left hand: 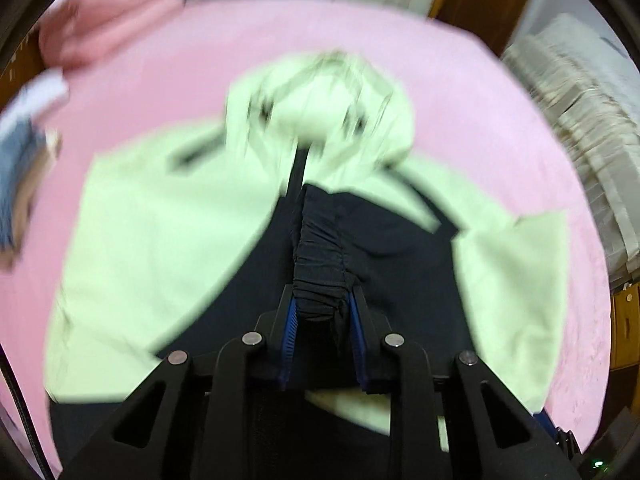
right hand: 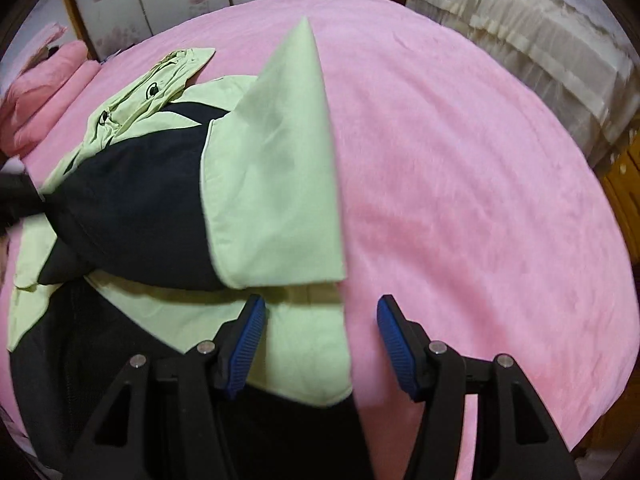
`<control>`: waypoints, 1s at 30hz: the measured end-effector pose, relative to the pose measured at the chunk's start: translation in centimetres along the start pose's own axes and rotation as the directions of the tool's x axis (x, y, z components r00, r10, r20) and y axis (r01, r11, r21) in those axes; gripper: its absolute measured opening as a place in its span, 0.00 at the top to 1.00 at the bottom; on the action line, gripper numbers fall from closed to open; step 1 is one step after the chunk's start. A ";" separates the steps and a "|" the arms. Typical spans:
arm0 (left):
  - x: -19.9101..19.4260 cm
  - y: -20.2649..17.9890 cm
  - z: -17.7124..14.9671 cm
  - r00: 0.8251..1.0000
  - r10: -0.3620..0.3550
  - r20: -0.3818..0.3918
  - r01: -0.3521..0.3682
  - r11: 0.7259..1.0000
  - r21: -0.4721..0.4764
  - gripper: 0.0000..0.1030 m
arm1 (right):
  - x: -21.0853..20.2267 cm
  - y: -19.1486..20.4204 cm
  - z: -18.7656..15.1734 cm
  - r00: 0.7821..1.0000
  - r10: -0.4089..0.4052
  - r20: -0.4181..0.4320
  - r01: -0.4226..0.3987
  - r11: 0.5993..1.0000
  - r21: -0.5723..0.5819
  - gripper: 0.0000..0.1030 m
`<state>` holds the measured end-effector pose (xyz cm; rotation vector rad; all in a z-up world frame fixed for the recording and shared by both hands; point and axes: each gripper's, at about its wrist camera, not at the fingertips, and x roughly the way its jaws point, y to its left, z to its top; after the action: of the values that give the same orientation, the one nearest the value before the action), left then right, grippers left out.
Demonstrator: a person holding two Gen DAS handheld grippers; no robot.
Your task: Fold large clothes
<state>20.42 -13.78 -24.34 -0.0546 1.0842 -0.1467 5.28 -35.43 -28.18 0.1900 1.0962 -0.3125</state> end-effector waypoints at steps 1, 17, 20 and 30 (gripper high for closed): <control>-0.7 -0.1 1.4 0.999 0.002 0.038 -0.003 1.000 0.015 0.79 | 0.1 0.2 0.2 1.000 -0.006 0.007 0.006 1.000 -0.011 0.43; 2.0 10.4 1.2 0.969 0.247 -0.018 -0.248 0.967 -0.057 0.79 | 1.6 4.0 2.0 0.998 0.008 0.061 0.003 0.984 -0.176 0.44; 5.2 12.5 -1.8 0.953 0.290 -0.093 -0.296 0.953 -0.060 0.79 | 1.7 3.9 2.7 0.998 0.021 0.067 -0.012 0.990 -0.137 0.44; 6.1 14.1 -3.0 0.912 0.391 -0.125 -0.400 0.915 -0.052 0.39 | 1.5 5.0 4.8 0.985 0.151 0.087 -0.152 0.988 0.008 0.71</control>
<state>21.84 -0.68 -32.73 0.1067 1.1914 0.2622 11.65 -32.46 -27.42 0.2690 0.9885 -0.1908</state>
